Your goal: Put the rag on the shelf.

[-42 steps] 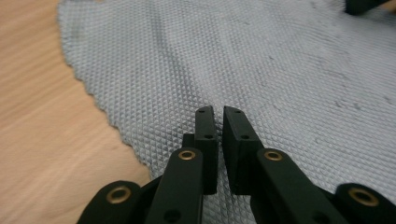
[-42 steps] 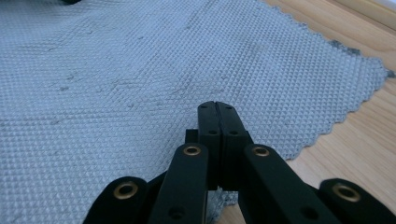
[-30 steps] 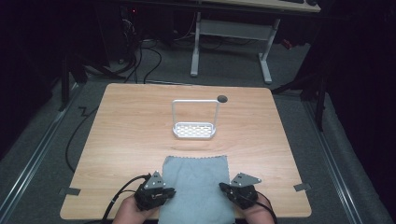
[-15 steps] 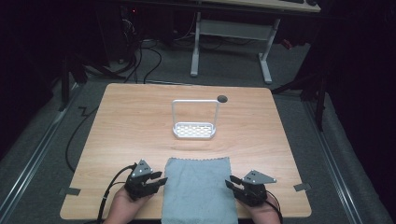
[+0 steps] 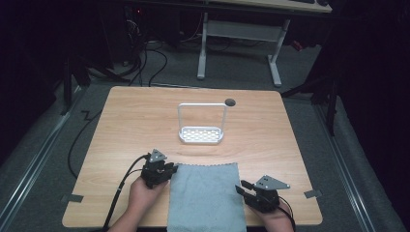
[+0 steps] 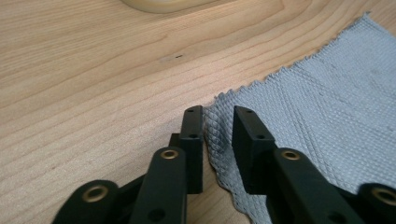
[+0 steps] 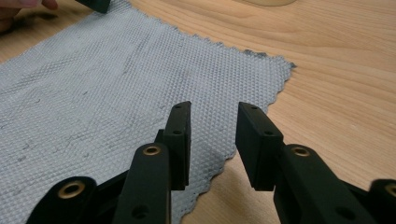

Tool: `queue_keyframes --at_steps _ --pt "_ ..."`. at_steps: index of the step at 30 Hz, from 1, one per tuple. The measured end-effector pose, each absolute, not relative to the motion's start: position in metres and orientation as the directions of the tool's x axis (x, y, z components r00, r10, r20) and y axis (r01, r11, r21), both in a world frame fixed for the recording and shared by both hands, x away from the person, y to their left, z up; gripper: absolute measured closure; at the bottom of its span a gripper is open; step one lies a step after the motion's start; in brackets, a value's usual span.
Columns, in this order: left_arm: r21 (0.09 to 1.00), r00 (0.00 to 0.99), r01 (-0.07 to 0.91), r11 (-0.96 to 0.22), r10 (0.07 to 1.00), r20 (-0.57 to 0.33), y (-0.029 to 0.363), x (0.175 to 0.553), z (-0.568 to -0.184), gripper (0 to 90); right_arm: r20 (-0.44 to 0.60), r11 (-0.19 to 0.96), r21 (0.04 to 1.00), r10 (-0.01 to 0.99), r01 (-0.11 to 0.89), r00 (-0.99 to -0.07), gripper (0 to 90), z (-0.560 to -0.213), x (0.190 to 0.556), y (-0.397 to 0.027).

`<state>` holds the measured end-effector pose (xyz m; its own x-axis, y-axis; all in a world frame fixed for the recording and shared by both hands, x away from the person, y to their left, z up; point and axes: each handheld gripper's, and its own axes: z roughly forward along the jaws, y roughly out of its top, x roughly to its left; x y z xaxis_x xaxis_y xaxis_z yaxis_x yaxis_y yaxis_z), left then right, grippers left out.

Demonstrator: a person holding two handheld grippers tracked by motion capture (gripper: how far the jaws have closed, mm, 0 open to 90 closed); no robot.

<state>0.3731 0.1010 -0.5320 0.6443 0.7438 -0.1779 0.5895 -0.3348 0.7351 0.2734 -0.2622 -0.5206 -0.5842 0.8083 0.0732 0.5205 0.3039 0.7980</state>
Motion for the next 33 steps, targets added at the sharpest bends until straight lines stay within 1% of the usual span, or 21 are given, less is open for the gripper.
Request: queue_keyframes --at_steps 3,6,9,12,15,18,20,21,22,26,30,33 --pt "0.738 0.655 0.588 -0.330 0.730 -0.195 0.100 0.372 -0.533 81.3 0.079 0.294 0.798 0.814 0.526 -0.575 61.8 -0.522 0.275 -0.264" --pt "0.750 0.668 0.565 -0.344 0.725 -0.170 0.098 0.370 -0.535 84.9 0.067 0.292 0.803 0.822 0.520 -0.565 57.5 -0.522 0.277 -0.263" --pt "0.754 0.671 0.559 -0.345 0.723 -0.167 0.098 0.369 -0.535 88.2 0.066 0.278 0.801 0.839 0.531 -0.540 54.7 -0.522 0.284 -0.259" --pt "0.755 0.674 0.557 -0.348 0.720 -0.165 0.097 0.368 -0.536 88.8 0.051 0.278 0.787 0.860 0.550 -0.508 54.4 -0.519 0.303 -0.252" --pt "0.754 0.675 0.559 -0.344 0.717 -0.173 0.098 0.369 -0.536 88.8 0.046 0.278 0.773 0.872 0.570 -0.488 56.2 -0.518 0.324 -0.246" --pt "0.754 0.673 0.564 -0.336 0.715 -0.186 0.099 0.370 -0.536 88.7 0.058 0.271 0.737 0.887 0.619 -0.458 59.8 -0.521 0.346 -0.242" --pt "0.753 0.673 0.571 -0.328 0.713 -0.200 0.100 0.371 -0.536 88.5 0.050 0.287 0.706 0.892 0.648 -0.449 60.2 -0.525 0.355 -0.240" --pt "0.751 0.672 0.574 -0.326 0.712 -0.204 0.100 0.371 -0.536 88.5 0.025 0.300 0.713 0.892 0.634 -0.451 60.4 -0.527 0.356 -0.238" --pt "0.751 0.671 0.575 -0.324 0.712 -0.207 0.100 0.371 -0.536 88.5 0.024 0.298 0.713 0.894 0.634 -0.447 60.7 -0.527 0.357 -0.238" --pt "0.749 0.673 0.576 -0.326 0.709 -0.209 0.101 0.371 -0.536 88.5 -0.001 0.317 0.709 0.893 0.630 -0.449 69.7 -0.527 0.355 -0.236" --pt "0.749 0.672 0.577 -0.327 0.710 -0.208 0.101 0.371 -0.536 88.6 -0.015 0.341 0.718 0.879 0.607 -0.476 87.3 -0.528 0.349 -0.232" --pt "0.749 0.673 0.573 -0.333 0.712 -0.199 0.100 0.370 -0.536 88.9 -0.026 0.357 0.717 0.872 0.598 -0.489 88.9 -0.528 0.346 -0.230"
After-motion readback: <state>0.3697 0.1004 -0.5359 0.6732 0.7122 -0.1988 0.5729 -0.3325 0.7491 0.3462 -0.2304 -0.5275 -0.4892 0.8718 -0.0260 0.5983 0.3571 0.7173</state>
